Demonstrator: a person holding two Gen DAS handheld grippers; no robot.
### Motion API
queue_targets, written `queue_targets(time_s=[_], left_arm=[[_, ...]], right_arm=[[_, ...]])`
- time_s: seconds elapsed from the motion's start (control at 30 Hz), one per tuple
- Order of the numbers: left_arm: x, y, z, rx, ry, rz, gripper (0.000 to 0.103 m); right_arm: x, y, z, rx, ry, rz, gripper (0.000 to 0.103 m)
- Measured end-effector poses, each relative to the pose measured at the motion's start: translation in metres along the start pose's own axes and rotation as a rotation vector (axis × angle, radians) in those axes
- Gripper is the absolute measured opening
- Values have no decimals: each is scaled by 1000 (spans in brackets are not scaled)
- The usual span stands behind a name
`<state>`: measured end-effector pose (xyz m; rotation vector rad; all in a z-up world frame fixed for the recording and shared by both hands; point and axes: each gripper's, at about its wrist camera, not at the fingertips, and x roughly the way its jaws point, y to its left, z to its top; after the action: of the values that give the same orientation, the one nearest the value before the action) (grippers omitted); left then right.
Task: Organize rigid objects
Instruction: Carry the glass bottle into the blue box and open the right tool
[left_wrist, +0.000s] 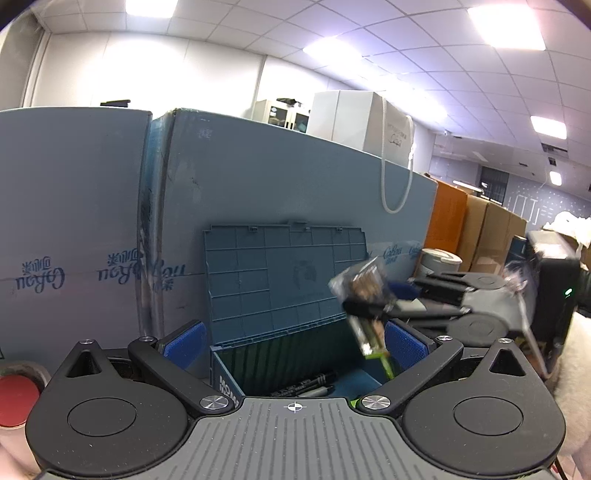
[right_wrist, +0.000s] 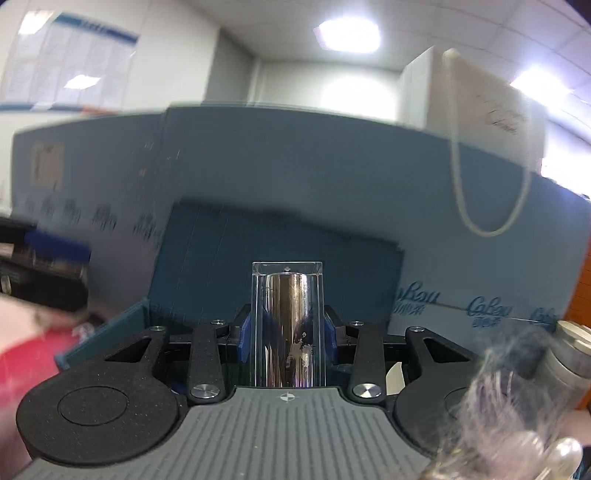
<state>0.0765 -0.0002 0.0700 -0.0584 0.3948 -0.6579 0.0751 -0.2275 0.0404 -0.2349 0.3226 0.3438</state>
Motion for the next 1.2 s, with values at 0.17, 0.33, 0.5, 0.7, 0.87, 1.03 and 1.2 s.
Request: queue_targets(time_s=[0.17,0.33,0.5,0.7,0.87,1.03,1.2], left_arm=[[2,2,0,-9,3,-16,103],[2,3,0,-12,3,-16,103],[2,4,0,-15,1,-18,103],[-2,5,0,-24,-8,-20,103],[-4,5,0,-23,-11,-22,103],[-5,4,1,-26,-22,-30,103],[-8,1,1,-25,-35,-50,103]], right_arm=[[8,1,-3,-83,114,102,34],[17,5,4,-118,209,226,35],[29,12,9,-108,286,306,38],[38,15,6,-74,348,352,46],[21,5,10,-9,266,365,71],[-17,-4,17,0,152,316,80],[-71,-12,7,26,30,274,90]])
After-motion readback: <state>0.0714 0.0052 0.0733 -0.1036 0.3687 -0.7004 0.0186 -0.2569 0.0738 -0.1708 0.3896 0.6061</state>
